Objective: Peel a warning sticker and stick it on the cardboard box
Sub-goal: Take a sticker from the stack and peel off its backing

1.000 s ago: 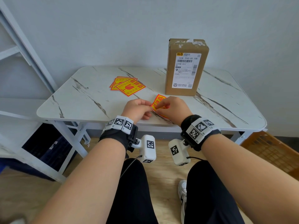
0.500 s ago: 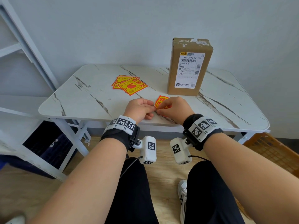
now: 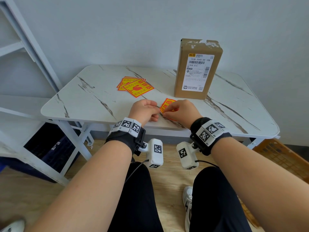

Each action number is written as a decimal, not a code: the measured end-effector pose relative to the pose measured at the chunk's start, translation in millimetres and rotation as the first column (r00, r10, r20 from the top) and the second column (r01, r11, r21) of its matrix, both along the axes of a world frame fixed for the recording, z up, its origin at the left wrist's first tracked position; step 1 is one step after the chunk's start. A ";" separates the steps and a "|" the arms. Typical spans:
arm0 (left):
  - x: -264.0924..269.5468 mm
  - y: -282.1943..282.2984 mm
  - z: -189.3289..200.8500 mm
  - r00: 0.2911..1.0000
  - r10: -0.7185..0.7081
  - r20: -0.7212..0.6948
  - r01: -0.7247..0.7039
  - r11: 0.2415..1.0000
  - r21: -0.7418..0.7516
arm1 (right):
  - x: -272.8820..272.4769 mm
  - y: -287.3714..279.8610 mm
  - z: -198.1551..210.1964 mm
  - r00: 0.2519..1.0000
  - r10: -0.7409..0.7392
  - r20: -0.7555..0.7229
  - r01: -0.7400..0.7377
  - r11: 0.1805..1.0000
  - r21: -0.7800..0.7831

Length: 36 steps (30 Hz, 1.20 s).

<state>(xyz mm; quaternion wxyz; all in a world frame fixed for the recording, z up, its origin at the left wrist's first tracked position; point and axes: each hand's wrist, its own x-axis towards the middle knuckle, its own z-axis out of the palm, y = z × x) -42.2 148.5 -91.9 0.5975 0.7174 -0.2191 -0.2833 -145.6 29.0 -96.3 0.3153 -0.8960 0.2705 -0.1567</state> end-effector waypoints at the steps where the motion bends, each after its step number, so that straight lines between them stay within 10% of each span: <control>1: 0.3 0.5 0.0 1.000 -0.005 -0.001 0.005 1.000 -0.002 | 0.6 -0.2 -0.5 1.000 -0.006 0.003 0.006 1.000 0.001; 36: 1.5 -2.5 -1.8 0.997 -0.034 0.064 0.028 0.996 0.087 | 5.8 2.7 -2.4 0.996 -0.085 0.007 0.084 0.990 0.113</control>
